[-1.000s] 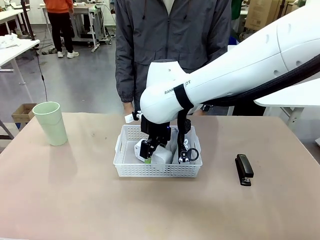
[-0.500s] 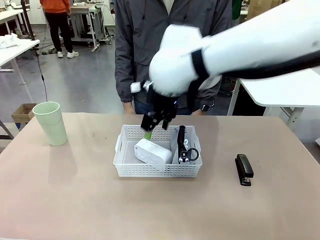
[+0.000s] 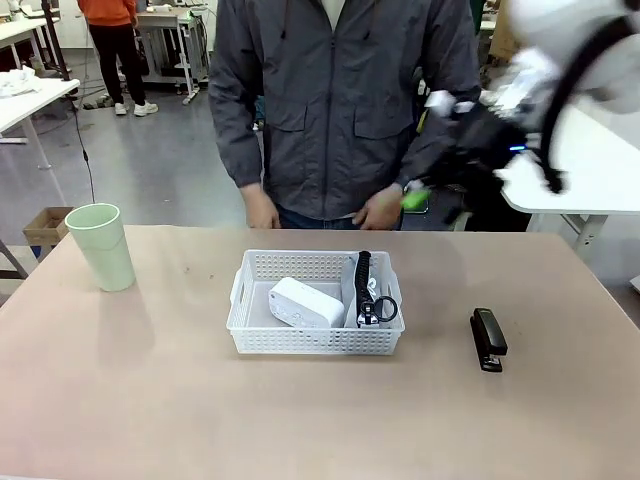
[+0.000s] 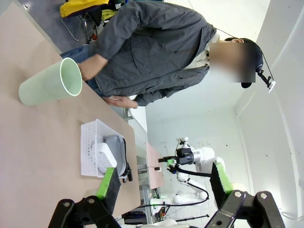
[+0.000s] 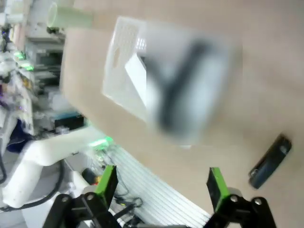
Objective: Efficiently arrange items inside the basket to fit them all.
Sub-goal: Pick up the Digital clock and place it inside the Organizing basket.
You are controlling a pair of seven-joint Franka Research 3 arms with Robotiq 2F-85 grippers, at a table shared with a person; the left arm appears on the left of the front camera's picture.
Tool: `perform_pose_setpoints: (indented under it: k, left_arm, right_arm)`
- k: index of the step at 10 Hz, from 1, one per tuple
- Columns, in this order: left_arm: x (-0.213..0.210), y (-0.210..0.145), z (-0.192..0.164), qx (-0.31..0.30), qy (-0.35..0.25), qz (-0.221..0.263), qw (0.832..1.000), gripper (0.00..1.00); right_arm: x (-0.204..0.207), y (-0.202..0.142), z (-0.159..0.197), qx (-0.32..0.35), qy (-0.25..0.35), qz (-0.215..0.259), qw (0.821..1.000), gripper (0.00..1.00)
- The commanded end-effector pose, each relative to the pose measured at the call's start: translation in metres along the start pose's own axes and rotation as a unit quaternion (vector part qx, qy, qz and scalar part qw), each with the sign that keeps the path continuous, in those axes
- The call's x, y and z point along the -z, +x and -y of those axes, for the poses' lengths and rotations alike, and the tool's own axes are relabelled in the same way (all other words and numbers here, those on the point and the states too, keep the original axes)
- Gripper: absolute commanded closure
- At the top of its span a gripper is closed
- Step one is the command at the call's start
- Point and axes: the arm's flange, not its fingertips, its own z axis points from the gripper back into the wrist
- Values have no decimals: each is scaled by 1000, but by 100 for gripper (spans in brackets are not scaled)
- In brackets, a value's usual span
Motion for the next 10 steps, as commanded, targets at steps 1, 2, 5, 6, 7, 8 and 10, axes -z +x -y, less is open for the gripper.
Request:
perform_pose_setpoints:
  k: [1, 2, 5, 6, 7, 8, 10]
  left_arm:
    - [0, 0, 1, 7, -11, 2, 1000, 0]
    - [0, 0, 1, 7, -11, 2, 1000, 0]
    - [0, 0, 1, 7, -11, 2, 1000, 0]
    - [0, 0, 1, 7, -11, 2, 1000, 0]
    - [0, 0, 1, 7, -11, 2, 1000, 0]
    - [0, 0, 1, 7, -11, 2, 1000, 0]
    - [0, 0, 1, 7, -11, 2, 1000, 0]
  right_arm:
    - [-43, -38, 62, 66, 102, 63, 991, 0]
    - [-75, -71, 108, 116, 157, 132, 972, 0]
    - [-114, -141, 200, 135, 275, 200, 931, 0]
    - [-117, -157, 220, 142, 301, 220, 917, 0]
    - [-114, -171, 237, 157, 315, 238, 905, 0]
    - [-109, -176, 248, 167, 315, 254, 899, 0]
    - [-121, -183, 245, 178, 302, 240, 905, 0]
